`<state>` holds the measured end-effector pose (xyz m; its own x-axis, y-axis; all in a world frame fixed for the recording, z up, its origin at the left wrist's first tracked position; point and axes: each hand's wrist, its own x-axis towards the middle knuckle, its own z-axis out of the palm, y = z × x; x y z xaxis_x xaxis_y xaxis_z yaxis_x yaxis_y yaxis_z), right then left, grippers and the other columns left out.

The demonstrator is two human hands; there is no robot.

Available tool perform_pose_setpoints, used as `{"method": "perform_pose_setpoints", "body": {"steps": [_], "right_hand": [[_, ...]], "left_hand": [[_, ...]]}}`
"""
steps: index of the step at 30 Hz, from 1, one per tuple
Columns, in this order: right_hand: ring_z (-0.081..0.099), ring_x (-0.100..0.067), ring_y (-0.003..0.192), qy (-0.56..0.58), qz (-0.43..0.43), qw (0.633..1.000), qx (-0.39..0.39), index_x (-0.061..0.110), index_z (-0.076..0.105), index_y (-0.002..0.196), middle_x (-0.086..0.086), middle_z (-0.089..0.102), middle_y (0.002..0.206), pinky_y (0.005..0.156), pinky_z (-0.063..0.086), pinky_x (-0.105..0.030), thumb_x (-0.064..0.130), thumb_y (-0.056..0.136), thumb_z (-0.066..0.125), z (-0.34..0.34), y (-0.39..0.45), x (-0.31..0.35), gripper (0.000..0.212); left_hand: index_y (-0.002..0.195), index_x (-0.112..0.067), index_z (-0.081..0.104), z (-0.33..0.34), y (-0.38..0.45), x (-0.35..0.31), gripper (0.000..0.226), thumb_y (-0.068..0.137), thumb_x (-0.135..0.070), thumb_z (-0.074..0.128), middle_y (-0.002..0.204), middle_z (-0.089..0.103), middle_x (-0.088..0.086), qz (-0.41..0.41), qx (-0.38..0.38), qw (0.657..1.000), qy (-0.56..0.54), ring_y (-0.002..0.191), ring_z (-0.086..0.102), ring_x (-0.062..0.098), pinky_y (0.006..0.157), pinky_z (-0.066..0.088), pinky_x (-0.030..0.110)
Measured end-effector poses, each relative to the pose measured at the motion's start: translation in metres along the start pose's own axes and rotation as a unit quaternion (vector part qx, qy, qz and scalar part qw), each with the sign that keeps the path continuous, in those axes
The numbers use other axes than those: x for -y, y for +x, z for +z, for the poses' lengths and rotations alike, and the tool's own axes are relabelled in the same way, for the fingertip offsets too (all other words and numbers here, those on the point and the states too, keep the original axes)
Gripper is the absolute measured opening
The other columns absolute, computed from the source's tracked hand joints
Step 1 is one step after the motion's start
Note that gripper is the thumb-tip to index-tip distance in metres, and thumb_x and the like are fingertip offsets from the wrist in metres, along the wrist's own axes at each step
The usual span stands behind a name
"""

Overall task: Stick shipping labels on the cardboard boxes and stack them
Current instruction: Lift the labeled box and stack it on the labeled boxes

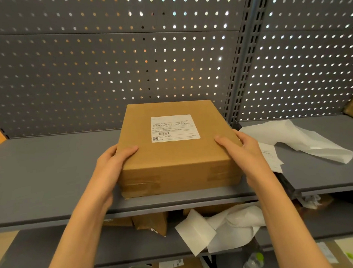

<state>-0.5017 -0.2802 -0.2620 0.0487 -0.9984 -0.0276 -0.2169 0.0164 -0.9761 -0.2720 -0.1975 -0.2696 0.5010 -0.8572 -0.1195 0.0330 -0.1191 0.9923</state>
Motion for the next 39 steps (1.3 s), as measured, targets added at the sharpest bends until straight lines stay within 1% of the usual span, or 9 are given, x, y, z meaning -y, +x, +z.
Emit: {"method": "perform_pose_setpoints", "body": {"steps": [8,13,19,23,25,29,33,36,39], "right_hand": [[0.051,0.010,0.084,0.031,-0.064,0.997,-0.040,0.038,0.047,0.113,0.028,0.051,0.095,0.063,0.042,-0.009,0.029,0.087,0.063,-0.006,-0.011,0.005,0.031],[0.052,0.008,0.099,0.020,-0.124,0.987,-0.096,0.024,0.045,0.135,0.016,0.056,0.115,0.080,0.044,-0.011,0.032,0.086,0.064,-0.018,-0.018,0.009,0.053],[0.051,0.023,0.089,0.022,-0.181,0.973,-0.140,0.024,0.044,0.136,0.028,0.052,0.108,0.072,0.043,0.002,0.031,0.085,0.065,-0.050,-0.030,0.016,0.056],[0.054,0.010,0.101,0.021,-0.202,0.964,-0.169,0.023,0.043,0.139,0.015,0.057,0.121,0.077,0.046,-0.004,0.034,0.085,0.064,-0.087,-0.042,0.018,0.059],[0.053,0.007,0.105,0.015,-0.206,0.960,-0.188,0.024,0.042,0.140,0.013,0.056,0.124,0.077,0.046,-0.005,0.036,0.085,0.064,-0.109,-0.050,0.019,0.060],[0.051,0.014,0.102,0.003,-0.216,0.950,-0.224,0.024,0.042,0.140,0.016,0.056,0.122,0.076,0.045,-0.005,0.037,0.085,0.063,-0.158,-0.066,0.021,0.061],[0.049,0.026,0.089,-0.004,-0.231,0.937,-0.261,0.024,0.043,0.138,0.029,0.052,0.109,0.072,0.042,0.001,0.036,0.085,0.064,-0.214,-0.086,0.024,0.058],[0.050,0.020,0.095,-0.018,-0.239,0.927,-0.289,0.023,0.041,0.140,0.023,0.054,0.115,0.077,0.046,-0.004,0.040,0.084,0.064,-0.257,-0.101,0.025,0.063],[0.050,0.013,0.099,-0.033,-0.239,0.918,-0.314,0.026,0.039,0.141,0.029,0.050,0.109,0.079,0.046,-0.011,0.042,0.084,0.063,-0.295,-0.115,0.027,0.065]], "left_hand": [[0.118,-0.028,0.056,-0.001,-0.002,-0.009,0.032,0.087,-0.031,0.059,0.111,0.061,-0.012,0.099,0.007,0.995,-0.014,0.098,0.056,0.005,0.074,0.040,0.021],[0.131,-0.026,0.051,0.008,-0.001,-0.017,0.046,0.085,-0.032,0.059,0.119,0.059,-0.010,0.159,0.014,0.987,-0.016,0.102,0.055,0.005,0.077,0.039,0.023],[0.129,-0.025,0.053,0.034,-0.011,-0.034,0.057,0.075,-0.039,0.063,0.116,0.062,-0.010,0.215,0.046,0.975,-0.029,0.095,0.058,0.000,0.074,0.040,0.020],[0.128,-0.022,0.054,0.065,-0.025,-0.046,0.047,0.083,-0.027,0.063,0.109,0.063,-0.015,0.242,0.063,0.967,-0.048,0.085,0.059,-0.009,0.070,0.042,0.014],[0.127,-0.023,0.055,0.083,-0.034,-0.052,0.048,0.080,-0.028,0.066,0.108,0.064,-0.015,0.253,0.080,0.963,-0.053,0.085,0.059,-0.009,0.068,0.043,0.011],[0.125,-0.021,0.057,0.125,-0.057,-0.065,0.052,0.075,-0.031,0.065,0.109,0.065,-0.011,0.269,0.109,0.955,-0.060,0.084,0.059,-0.007,0.064,0.043,0.006],[0.124,-0.023,0.057,0.172,-0.087,-0.077,0.053,0.073,-0.035,0.062,0.105,0.065,-0.015,0.276,0.138,0.948,-0.081,0.084,0.060,-0.006,0.067,0.042,0.013],[0.122,-0.026,0.056,0.209,-0.112,-0.083,0.039,0.084,-0.027,0.062,0.101,0.064,-0.015,0.285,0.156,0.941,-0.095,0.080,0.060,-0.006,0.066,0.042,0.015],[0.121,-0.027,0.056,0.243,-0.135,-0.089,0.034,0.087,-0.024,0.058,0.100,0.064,-0.015,0.289,0.171,0.936,-0.103,0.076,0.060,-0.008,0.064,0.043,0.016]]}}
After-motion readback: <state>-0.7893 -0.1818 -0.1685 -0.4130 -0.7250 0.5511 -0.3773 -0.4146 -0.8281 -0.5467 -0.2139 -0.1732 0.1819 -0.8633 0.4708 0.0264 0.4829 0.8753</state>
